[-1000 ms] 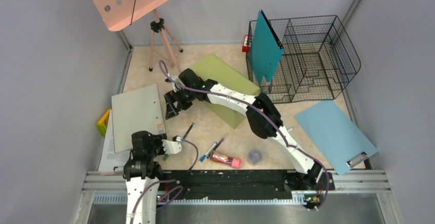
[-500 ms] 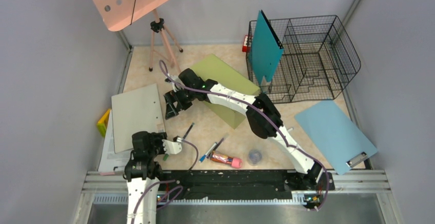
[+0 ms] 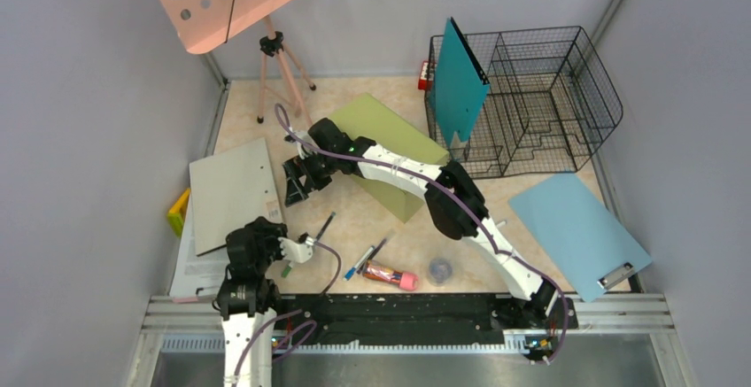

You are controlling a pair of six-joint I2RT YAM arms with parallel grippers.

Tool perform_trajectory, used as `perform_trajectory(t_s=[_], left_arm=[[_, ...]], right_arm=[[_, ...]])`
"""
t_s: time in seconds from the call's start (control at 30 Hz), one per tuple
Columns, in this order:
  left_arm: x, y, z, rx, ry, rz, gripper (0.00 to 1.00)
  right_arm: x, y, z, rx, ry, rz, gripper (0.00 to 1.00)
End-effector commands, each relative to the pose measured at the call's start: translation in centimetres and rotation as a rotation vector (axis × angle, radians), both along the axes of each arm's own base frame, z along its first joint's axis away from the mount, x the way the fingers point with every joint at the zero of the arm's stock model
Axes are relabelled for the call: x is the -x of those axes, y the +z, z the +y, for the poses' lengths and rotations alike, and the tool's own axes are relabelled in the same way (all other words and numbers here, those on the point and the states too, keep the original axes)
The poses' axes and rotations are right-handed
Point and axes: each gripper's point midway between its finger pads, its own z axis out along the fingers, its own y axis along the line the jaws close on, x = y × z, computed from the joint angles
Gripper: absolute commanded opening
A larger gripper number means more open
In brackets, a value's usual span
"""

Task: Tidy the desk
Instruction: Pick up the folder from the corner of the board.

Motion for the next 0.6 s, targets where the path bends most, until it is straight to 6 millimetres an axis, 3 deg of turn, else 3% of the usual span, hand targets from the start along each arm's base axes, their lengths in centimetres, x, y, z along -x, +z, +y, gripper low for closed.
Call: perform_trajectory(t_s=[0.0,0.2,0.23,0.3,0.57], left_arm=[[1.6,-4.9,0.0,-0.019,-0.011,0.134,0.45],[1.7,-5.8,0.3,-0.035,-0.002,0.151,0.45],[2.0,-7.0,0.4,-0.034,0.002,0.179,0.45],[2.2,-7.6,0.6,-0.037,0.011,0.194,0.44],[2.7,-8.6,1.1,-0.018,0.067,0.253,0.50]], right_arm=[[-1.3,-0.8,-0.9,-0.006,-0.016,0.036,0.88],[-1.3,-0.7,-1.0,-0.004,-0.016,0.036,0.88],[-1.3,-0.8,-1.0,-0.003,-0.016,0.036,0.88],[-1.4,-0.8,-1.0,-0.003,-0.018,0.037,0.88],[-1.3,-1.1,-1.1,-0.002,-0.017,0.044,0.88]])
